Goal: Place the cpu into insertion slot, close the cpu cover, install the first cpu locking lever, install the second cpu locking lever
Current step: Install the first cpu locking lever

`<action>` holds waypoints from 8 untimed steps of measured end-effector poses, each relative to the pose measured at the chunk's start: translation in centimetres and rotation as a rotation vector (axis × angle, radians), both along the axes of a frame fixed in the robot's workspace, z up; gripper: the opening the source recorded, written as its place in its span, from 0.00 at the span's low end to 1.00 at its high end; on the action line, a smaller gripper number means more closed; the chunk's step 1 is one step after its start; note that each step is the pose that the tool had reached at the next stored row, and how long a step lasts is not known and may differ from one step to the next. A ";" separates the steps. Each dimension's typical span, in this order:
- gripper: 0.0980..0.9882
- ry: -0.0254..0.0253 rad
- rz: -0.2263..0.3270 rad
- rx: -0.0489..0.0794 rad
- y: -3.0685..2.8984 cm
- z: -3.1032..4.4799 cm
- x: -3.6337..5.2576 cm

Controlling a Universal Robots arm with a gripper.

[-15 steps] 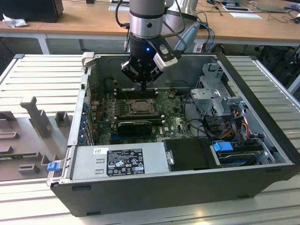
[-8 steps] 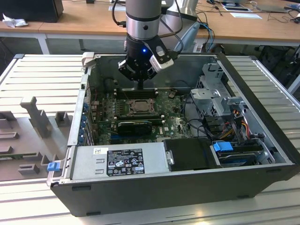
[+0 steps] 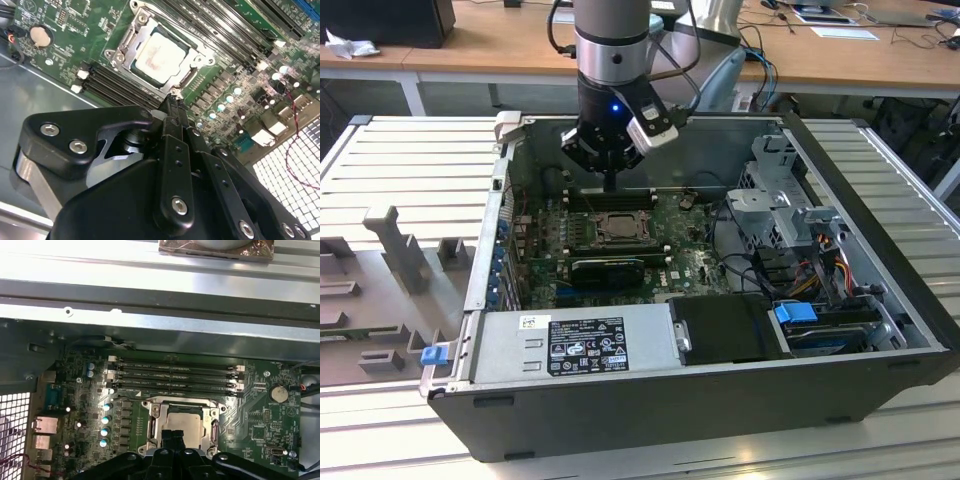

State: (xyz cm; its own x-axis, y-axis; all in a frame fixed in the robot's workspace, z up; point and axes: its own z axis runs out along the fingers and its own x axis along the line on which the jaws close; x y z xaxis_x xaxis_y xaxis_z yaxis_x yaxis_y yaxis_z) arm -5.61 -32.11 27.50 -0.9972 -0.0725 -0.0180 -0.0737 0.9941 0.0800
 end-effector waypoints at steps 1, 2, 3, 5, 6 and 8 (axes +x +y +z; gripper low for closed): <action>0.01 0.0000 0.000 0.000 0.00 0.00 -0.26; 0.01 0.0001 0.000 0.000 0.00 -0.01 -0.55; 0.01 0.0000 0.000 0.000 0.00 -0.05 -0.92; 0.01 -0.0001 0.000 -0.001 0.01 -0.17 -1.55; 0.01 -0.0001 0.000 -0.002 0.01 -0.26 -1.85; 0.01 0.0001 0.000 -0.002 0.01 -0.44 -2.51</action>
State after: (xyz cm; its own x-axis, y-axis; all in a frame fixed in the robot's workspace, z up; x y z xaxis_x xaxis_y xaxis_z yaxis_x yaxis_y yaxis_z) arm -8.12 -32.10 27.06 -0.9972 -0.0726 -0.0177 -0.0737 0.9942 0.0777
